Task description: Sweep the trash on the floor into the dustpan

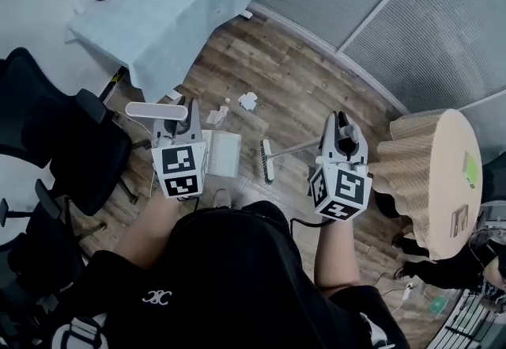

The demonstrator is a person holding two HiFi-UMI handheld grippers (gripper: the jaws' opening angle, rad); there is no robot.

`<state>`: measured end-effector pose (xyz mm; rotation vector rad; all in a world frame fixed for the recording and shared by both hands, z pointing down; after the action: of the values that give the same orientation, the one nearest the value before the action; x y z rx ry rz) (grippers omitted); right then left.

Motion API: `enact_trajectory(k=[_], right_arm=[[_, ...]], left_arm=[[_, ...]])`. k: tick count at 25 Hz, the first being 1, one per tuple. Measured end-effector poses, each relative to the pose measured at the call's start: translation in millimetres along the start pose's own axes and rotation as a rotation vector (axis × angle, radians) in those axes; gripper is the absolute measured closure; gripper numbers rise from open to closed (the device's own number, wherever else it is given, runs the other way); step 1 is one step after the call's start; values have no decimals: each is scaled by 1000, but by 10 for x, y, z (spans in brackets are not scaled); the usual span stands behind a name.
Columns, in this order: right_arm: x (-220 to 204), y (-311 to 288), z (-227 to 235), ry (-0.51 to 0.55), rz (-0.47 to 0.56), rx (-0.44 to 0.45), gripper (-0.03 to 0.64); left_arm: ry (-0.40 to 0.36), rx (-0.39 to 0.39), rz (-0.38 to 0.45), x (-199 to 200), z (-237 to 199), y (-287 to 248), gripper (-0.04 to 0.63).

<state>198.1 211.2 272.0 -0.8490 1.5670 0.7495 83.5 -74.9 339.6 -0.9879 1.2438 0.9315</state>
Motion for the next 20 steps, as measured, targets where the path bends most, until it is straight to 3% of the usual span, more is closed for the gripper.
enact_trajectory(k=[6, 20], right_arm=[[-87, -757, -109, 4, -2, 89, 557], [-840, -2701, 0, -34, -44, 356, 557]], left_arm=[[45, 113, -25, -118, -341, -284, 537], [165, 660, -155, -769, -1099, -626, 537]])
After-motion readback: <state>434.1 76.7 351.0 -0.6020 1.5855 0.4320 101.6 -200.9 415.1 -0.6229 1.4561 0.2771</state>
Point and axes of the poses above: the fingertips, and each gripper's own axes: y backward along the fingers, z to its right, x out of its top, the point moved 2 cm from there along y, backward along the fingers, and after that the axes turned 11 degrees about z, right-handed, at the moved point
